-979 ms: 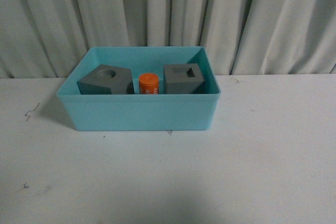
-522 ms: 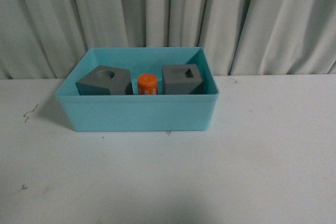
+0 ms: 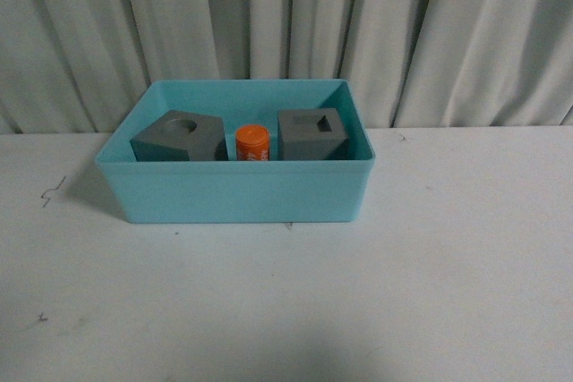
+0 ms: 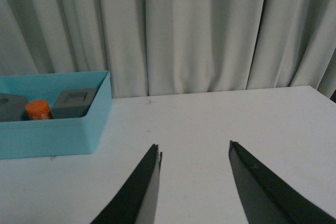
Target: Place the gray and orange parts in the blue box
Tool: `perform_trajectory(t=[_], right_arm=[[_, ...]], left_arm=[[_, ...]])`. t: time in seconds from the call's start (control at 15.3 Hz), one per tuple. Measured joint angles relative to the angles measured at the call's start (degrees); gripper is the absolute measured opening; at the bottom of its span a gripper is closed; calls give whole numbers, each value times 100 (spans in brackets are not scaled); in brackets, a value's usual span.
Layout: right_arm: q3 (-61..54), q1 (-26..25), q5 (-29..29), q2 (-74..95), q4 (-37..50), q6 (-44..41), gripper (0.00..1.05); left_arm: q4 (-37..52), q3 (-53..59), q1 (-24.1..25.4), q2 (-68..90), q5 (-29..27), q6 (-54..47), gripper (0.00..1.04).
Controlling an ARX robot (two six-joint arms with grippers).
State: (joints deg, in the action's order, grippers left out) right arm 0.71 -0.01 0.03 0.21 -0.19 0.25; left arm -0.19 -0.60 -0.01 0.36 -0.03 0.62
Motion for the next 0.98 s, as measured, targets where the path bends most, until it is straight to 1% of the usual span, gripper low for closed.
perform_trajectory(t=[0.13,0.2,0.26,0.98], right_arm=[[0,0,0,-2,0,0,61],[0,0,0,0,0,0,85],[0,0,0,0,0,0,98],[0,0,0,-2,0,0,98]], left_arm=[[0,0,0,0,0,0,98],[0,0,0,0,0,0,98],[0,0,0,0,0,0,98],[0,0,0,0,0,0,98]])
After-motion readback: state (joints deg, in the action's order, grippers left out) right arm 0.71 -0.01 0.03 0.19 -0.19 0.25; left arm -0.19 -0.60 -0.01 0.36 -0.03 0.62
